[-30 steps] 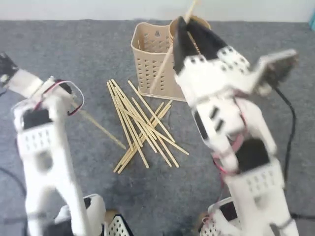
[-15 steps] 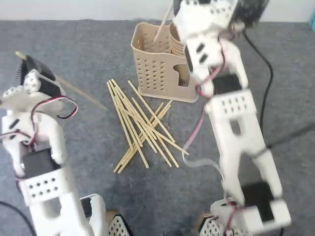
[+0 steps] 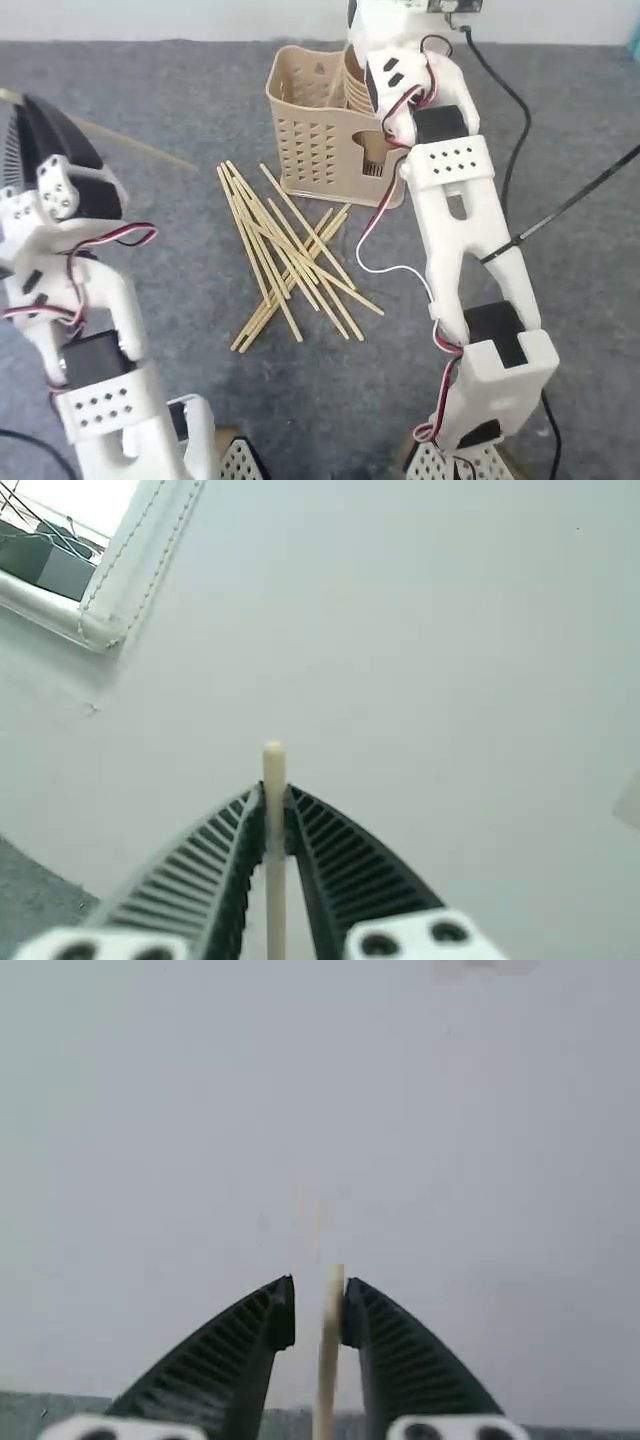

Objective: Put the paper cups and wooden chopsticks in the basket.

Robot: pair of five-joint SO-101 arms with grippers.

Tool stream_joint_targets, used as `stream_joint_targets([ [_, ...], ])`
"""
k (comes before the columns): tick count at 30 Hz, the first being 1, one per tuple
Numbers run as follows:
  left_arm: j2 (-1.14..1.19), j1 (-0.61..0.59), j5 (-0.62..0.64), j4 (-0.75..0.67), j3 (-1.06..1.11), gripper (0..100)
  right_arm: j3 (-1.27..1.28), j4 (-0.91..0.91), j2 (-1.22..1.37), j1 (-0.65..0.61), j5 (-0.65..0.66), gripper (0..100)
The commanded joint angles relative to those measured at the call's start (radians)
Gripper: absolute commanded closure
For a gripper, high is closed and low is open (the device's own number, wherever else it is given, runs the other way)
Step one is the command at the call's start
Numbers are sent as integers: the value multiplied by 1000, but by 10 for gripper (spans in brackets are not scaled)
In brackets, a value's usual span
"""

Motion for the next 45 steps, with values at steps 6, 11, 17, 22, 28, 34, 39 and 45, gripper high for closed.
stream_joint_targets([
  [6, 138, 9, 0, -32, -272, 988, -61, 398, -280, 5, 9, 815],
  [11, 272, 100, -6, -32, -420, 988, -49, 819, -527, 28, 9, 818],
  [17, 411, 247, -8, -189, -479, 988, 109, 1125, -664, 143, 8, 818],
  [22, 523, 341, -89, -316, -504, 988, 385, 1198, -736, 236, 8, 818],
  [28, 698, 416, -192, -316, -641, 988, 815, 1056, -789, 306, 8, 818],
  [34, 895, 471, -192, -316, -805, 988, 1290, 625, -796, 306, -78, 818],
  [39, 1042, 502, -192, -316, -880, 988, 1399, 441, -819, 308, -75, 818],
  [45, 1099, 503, -193, -315, -875, 987, 1413, 430, -822, 306, -61, 816],
])
